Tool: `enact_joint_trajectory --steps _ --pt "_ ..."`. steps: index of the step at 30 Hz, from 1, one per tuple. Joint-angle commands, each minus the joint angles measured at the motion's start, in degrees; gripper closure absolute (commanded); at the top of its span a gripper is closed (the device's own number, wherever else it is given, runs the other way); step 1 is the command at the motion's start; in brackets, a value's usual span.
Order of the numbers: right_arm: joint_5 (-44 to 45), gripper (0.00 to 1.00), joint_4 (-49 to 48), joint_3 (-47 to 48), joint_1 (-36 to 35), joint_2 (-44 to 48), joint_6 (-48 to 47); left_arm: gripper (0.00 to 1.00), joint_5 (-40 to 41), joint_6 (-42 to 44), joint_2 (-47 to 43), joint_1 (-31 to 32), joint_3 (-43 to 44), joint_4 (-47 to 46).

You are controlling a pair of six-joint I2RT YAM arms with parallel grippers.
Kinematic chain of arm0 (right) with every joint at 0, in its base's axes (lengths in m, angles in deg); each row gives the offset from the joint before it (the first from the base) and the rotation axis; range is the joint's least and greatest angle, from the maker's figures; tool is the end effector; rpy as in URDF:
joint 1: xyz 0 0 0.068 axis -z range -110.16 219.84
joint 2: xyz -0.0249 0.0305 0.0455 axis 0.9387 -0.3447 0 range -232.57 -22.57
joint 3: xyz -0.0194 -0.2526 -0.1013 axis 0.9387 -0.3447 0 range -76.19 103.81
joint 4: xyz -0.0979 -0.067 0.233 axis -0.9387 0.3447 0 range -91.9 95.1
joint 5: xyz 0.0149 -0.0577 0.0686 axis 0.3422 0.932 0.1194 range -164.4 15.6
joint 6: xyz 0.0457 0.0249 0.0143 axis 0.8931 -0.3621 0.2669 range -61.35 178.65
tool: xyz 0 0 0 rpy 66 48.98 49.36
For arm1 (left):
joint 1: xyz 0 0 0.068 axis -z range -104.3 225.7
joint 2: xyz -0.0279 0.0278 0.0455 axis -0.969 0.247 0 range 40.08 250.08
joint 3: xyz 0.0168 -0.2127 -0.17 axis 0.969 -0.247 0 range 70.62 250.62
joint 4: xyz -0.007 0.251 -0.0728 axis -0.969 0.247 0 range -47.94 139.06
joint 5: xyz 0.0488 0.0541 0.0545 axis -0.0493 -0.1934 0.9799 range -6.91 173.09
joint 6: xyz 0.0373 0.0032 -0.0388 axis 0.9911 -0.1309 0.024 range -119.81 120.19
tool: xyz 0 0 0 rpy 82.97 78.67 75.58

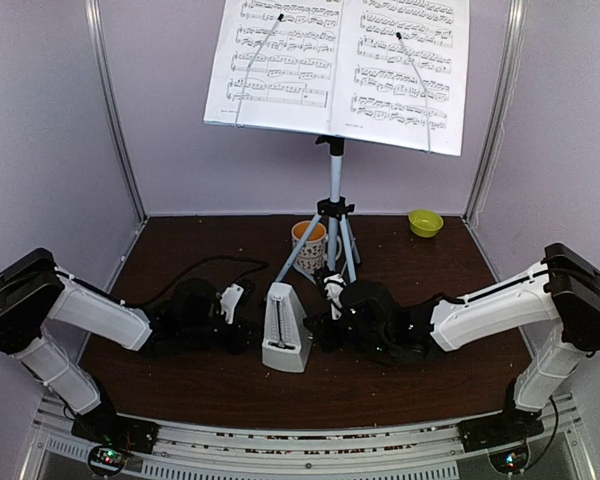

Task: Set up the instrument practice props

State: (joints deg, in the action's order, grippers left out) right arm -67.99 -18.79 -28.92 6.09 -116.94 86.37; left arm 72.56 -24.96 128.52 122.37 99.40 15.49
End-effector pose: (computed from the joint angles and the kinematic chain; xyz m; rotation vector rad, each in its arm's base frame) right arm 0.1564 0.3080 0.1830 -0.6150 2.1220 0.8227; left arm 0.1872 -0.2080 0.1367 0.5381 2.2207 -0.8955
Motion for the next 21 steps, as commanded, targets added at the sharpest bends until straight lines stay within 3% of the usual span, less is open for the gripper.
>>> enact_joint_trajectory --steps 1,10,21 --pt "0.3 0.76 -2.0 2.6 1.4 -1.1 -1.7 0.73 -1.9 -2.5 1.8 2.5 0.1 -8.5" --pt "0.1 0.72 -2.0 1.9 3.4 0.4 -2.2 0.72 4.5 -4.5 2.4 3.5 1.2 -10.0" --pt "0.0 0.49 -0.7 -6.5 3.5 12.9 -3.0 0.69 9.6 1.9 -3.3 2.6 5.3 2.0"
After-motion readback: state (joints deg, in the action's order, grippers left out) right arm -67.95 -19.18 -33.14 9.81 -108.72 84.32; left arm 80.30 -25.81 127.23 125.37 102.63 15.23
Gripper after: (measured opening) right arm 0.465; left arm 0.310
